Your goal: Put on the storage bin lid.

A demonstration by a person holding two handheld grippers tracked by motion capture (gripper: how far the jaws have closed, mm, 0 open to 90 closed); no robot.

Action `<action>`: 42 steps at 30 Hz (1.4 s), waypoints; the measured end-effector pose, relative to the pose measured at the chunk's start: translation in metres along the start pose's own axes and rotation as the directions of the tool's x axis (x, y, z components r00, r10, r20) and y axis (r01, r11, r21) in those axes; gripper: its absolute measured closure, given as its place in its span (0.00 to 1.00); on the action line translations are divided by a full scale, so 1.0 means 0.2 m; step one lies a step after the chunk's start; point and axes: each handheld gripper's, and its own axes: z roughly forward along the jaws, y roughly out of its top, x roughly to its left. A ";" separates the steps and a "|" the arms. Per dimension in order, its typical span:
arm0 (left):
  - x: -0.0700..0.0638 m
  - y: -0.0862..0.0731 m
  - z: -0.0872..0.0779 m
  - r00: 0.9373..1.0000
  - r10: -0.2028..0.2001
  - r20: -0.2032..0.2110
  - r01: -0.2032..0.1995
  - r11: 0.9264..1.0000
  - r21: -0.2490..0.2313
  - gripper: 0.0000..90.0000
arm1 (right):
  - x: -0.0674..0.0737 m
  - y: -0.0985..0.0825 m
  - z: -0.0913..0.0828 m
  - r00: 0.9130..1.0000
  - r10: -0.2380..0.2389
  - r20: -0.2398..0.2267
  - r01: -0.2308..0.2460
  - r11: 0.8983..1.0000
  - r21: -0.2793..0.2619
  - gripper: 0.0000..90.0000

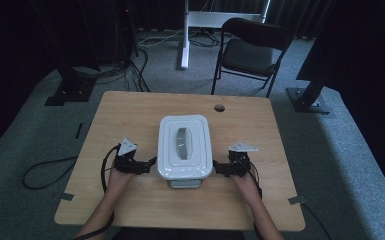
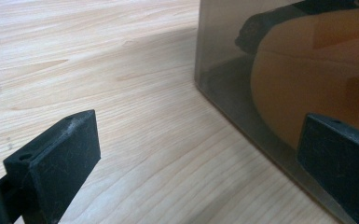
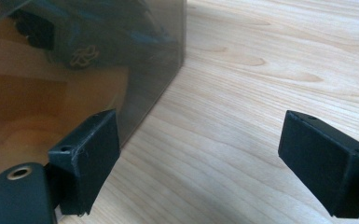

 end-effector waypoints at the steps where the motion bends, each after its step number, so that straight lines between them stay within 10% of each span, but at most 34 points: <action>1: 0.00 0.00 -0.01 1.000 0.001 -0.008 -0.001 1.000 0.003 0.00 | 0.00 0.00 0.00 1.000 0.002 0.004 -0.002 1.000 -0.001 0.13; 42: 0.18 -0.30 -0.34 0.986 -0.072 -0.149 0.075 0.997 0.016 0.00 | -0.20 -0.17 -0.20 0.990 0.075 0.120 -0.070 0.996 -0.046 0.13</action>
